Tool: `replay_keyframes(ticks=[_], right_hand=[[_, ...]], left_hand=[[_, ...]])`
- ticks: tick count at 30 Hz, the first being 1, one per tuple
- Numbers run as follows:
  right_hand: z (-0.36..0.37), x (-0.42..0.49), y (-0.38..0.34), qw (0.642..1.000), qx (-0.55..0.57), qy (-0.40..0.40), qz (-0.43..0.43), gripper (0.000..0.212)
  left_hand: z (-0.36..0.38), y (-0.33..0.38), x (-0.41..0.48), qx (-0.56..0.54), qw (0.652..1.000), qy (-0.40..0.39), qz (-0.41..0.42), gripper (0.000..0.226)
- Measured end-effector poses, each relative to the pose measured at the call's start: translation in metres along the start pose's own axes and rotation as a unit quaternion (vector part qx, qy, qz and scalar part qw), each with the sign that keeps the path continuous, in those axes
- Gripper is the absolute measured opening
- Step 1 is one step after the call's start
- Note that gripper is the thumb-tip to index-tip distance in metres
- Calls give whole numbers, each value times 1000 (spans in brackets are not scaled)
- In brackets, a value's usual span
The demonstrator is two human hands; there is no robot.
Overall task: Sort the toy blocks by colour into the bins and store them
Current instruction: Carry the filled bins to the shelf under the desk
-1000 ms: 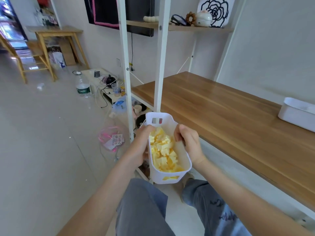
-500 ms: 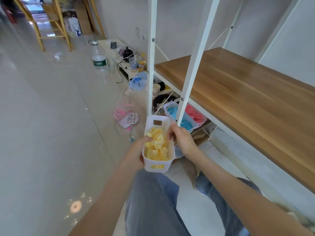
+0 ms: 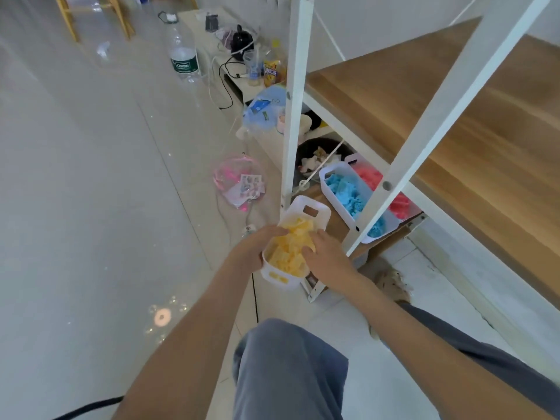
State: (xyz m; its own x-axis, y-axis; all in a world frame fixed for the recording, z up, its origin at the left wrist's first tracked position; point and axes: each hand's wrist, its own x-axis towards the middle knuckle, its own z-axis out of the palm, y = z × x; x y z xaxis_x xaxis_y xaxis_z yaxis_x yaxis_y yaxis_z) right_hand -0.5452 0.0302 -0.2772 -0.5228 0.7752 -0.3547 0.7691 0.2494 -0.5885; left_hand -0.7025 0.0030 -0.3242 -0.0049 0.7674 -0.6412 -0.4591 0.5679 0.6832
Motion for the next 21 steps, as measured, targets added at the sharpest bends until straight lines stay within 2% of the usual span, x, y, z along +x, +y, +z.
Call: replay_keyframes(ticks=[4,7,10,15,18,20,21], right_hand=[[12,31,3,998,-62,-18,2,46],[22,46,3,989,-149,8,-18,46],[31,49,7,977,-205,45,-21,42],[39,36,4,973,-192,130,-11,37],[35,33,2,981,-159,103,29,35],[30,37,3,981,-175,77,33,38],[29,40,3,982,-176,64,33,38]], left_hand=[[4,0,37,-14,999,39,11,39],[13,-4,57,-62,994,87,37,56],[18,-13,70,-89,988,107,61,51],[28,-25,82,-127,988,85,3,61],[34,-28,83,-135,986,95,-28,67],[32,-26,84,-123,983,132,-43,71],[30,-25,85,-129,982,126,-53,75]])
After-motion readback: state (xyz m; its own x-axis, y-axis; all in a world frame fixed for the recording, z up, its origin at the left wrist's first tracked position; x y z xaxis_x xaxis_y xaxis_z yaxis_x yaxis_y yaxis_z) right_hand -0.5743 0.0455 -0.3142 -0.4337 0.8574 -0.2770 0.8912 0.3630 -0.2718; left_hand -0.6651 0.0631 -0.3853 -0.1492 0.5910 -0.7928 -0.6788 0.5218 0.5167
